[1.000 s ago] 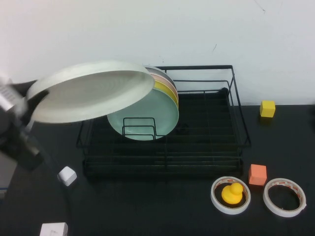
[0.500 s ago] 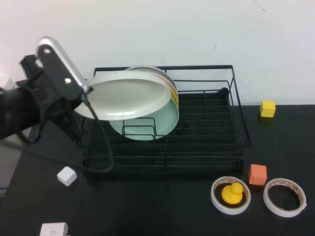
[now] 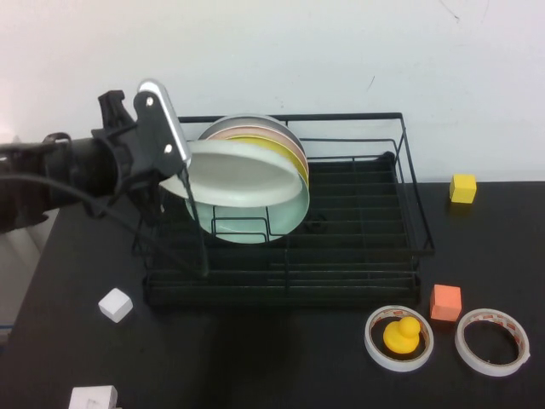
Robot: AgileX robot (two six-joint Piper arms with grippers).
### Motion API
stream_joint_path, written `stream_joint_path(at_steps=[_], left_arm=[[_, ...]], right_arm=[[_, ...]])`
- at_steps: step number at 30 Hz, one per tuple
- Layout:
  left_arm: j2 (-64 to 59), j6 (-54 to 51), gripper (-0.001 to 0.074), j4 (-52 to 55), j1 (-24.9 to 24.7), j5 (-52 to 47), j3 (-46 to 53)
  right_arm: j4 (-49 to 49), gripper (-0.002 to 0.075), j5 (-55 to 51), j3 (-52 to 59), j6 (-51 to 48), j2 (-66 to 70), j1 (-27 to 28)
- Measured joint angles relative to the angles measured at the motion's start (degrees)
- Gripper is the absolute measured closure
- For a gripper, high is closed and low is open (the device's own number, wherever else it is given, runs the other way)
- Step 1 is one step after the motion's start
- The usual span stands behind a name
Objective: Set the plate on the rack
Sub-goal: Place the plate on the rack
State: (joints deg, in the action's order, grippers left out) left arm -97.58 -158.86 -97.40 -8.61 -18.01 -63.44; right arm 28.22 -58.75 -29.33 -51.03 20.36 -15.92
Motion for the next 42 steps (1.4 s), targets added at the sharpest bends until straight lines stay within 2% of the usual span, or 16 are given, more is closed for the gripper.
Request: stream_joint_path(at_steps=[7, 18, 20, 25, 27, 29, 31, 33, 36, 38, 40, 42], left_arm=[[-4.64, 4.63, 0.0657, -0.21, 0.0, 0.0, -3.92], [-9.97, 7.72, 0.065, -0.21, 0.0, -0.96, -4.05], [-10.74, 9.68, 0.0593, -0.21, 0.0, -2.26, -4.05], [-11.15, 14.93, 0.0311, -0.21, 0.0, -4.44, -4.15], [-11.15, 16.65, 0.0266, -0.21, 0.0, -4.41, -4.15], [-11.02, 18.17, 0.0259, -0.21, 0.0, -3.74, -4.15], [-10.5, 20.21, 0.0284, -0.21, 0.0, -3.36, -4.15], [-9.33, 23.47, 0.0342, -0.21, 0.0, -3.23, -4.15], [-6.03, 28.76, 0.0475, -0.21, 0.0, -2.88, -4.15], [-2.89, 32.42, 0.0601, -0.21, 0.0, -1.98, -4.15], [0.29, 35.78, 0.0673, -0.21, 0.0, -0.48, -4.15], [4.18, 40.56, 0.0708, -0.21, 0.0, 1.52, -4.15]], right_arm=[[0.13, 0.0727, 0.0, -0.03, 1.15, 0.0, 0.0], [0.12, 0.0728, 1.87, -0.03, 1.75, -0.07, 0.0], [0.12, 0.0728, 1.99, -0.03, 1.98, -0.07, 0.0], [0.12, 0.0728, 1.99, -0.03, 3.18, -0.07, 0.0], [0.12, 0.0728, 1.99, -0.03, 3.58, -0.07, 0.0], [0.12, 0.0728, 1.99, -0.03, 4.02, -0.07, 0.0], [0.12, 0.0728, 1.99, -0.03, 4.15, -0.07, 0.0], [0.12, 0.0728, 1.99, -0.03, 4.23, -0.07, 0.0], [0.12, 0.0728, 2.22, -0.03, 4.23, -0.07, 0.0], [-0.39, 0.0728, 2.66, -0.03, 4.23, -0.07, 0.0], [-2.08, 0.0728, 3.04, -0.03, 4.23, -0.07, 0.0], [-4.91, 0.0728, 3.27, -0.03, 4.45, -0.07, 0.0]])
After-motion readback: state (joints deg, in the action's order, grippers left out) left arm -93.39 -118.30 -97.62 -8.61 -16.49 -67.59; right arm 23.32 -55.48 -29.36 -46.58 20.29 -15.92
